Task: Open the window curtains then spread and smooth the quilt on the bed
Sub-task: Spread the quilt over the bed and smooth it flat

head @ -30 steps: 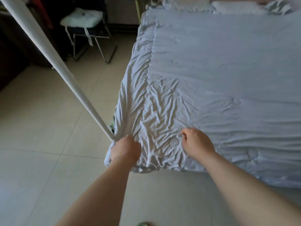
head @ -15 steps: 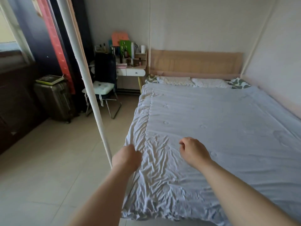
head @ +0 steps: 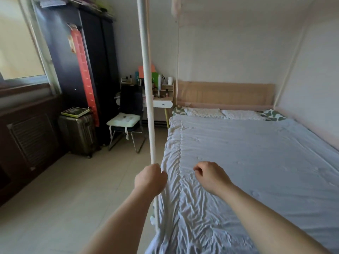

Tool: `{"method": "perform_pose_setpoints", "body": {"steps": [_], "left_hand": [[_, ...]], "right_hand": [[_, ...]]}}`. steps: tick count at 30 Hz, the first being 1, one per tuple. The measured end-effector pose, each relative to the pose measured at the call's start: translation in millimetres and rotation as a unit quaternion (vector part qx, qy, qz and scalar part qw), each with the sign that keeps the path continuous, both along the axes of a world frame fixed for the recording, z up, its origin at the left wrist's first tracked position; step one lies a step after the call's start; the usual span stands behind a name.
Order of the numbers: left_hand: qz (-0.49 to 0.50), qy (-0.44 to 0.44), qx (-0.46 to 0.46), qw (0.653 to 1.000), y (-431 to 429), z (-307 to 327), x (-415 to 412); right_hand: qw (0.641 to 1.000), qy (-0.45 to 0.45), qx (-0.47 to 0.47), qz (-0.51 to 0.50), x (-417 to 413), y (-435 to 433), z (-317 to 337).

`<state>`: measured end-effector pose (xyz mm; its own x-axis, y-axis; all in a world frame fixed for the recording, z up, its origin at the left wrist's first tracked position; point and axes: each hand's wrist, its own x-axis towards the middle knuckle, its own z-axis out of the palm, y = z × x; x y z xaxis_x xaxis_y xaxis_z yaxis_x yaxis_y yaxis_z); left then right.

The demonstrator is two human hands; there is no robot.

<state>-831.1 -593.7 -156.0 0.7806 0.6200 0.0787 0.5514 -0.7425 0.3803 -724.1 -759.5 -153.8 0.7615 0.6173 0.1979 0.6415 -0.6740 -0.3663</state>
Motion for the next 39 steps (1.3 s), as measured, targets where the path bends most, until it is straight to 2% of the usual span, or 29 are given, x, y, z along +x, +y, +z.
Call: {"method": "perform_pose_setpoints", "body": {"steps": [11,18,26,32,39], "left_hand": [[-0.017,0.012,0.031,0.999,184.8,49.4,-85.9],[-0.023,0.014,0.015,1.0,266.1,56.5,-77.1],[-0.043,0.008,0.003,0.999,339.3,46.8,12.0],[-0.069,0.018,0.0,0.997,398.1,52.5,124.8],[-0.088,0.012,0.004,0.996,468.2,59.4,242.1]], "right_hand": [[0.999,0.011,0.045,-0.018,-110.4,188.9,41.9],[0.998,0.026,0.059,-0.029,-101.7,282.3,49.3],[0.995,0.062,0.059,-0.057,-17.3,361.6,35.6],[0.989,0.081,0.058,-0.111,99.1,423.4,33.7],[0.986,0.062,0.038,-0.153,216.5,478.2,41.1]]}}
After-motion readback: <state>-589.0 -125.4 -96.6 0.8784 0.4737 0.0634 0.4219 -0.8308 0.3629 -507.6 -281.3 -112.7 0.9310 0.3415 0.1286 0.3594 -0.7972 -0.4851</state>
